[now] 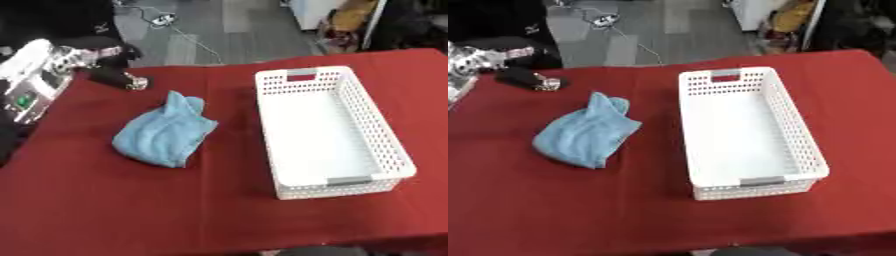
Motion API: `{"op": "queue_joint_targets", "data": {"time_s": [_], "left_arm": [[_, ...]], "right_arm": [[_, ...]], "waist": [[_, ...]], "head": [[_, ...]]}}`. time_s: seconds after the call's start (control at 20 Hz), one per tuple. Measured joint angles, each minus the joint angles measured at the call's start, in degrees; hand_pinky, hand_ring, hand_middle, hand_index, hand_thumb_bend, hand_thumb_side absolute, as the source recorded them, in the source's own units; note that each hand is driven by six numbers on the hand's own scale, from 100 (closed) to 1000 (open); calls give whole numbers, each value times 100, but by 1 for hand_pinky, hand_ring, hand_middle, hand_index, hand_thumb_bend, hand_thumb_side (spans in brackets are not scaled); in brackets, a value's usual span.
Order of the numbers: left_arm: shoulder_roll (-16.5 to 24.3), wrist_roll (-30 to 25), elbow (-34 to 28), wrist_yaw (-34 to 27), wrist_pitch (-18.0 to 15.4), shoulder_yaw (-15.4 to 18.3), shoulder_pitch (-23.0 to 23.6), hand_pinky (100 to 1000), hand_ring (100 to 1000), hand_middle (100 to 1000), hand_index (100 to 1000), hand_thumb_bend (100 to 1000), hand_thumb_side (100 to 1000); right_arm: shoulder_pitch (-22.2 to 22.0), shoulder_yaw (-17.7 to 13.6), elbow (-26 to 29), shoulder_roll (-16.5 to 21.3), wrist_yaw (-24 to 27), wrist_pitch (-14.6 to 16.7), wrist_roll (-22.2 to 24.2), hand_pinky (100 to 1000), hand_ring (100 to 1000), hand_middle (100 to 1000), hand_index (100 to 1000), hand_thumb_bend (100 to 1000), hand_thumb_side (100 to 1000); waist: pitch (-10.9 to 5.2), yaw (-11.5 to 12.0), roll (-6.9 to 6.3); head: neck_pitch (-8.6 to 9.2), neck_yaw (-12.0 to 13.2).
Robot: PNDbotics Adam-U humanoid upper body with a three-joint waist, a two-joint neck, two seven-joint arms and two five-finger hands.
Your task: Pick up objects on the table and place them in the box.
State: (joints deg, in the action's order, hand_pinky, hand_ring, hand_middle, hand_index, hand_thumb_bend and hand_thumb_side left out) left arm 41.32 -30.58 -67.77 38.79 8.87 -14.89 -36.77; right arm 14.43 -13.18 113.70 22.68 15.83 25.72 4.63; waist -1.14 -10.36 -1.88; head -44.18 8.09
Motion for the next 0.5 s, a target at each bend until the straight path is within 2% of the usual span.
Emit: {"op": "queue_joint_targets", "data": {"time_s": [0.2, 0.5], "left_arm": [[-281, 81, 458, 108, -181, -67, -67, 683, 806, 877, 959, 589, 817], [-486, 86, 724, 125, -358, -166, -68, 682, 801, 869, 958, 594, 845]], "right_arm": [[0, 0, 0, -1, 13, 0, 1, 840, 868, 837, 945, 100, 1000], [0, 0, 0, -1, 14, 0, 1, 840, 868, 837, 945, 100, 1000]], "waist": [[0, 1, 1], [0, -4, 4]], "head": [[0, 0], [0, 0]]}}
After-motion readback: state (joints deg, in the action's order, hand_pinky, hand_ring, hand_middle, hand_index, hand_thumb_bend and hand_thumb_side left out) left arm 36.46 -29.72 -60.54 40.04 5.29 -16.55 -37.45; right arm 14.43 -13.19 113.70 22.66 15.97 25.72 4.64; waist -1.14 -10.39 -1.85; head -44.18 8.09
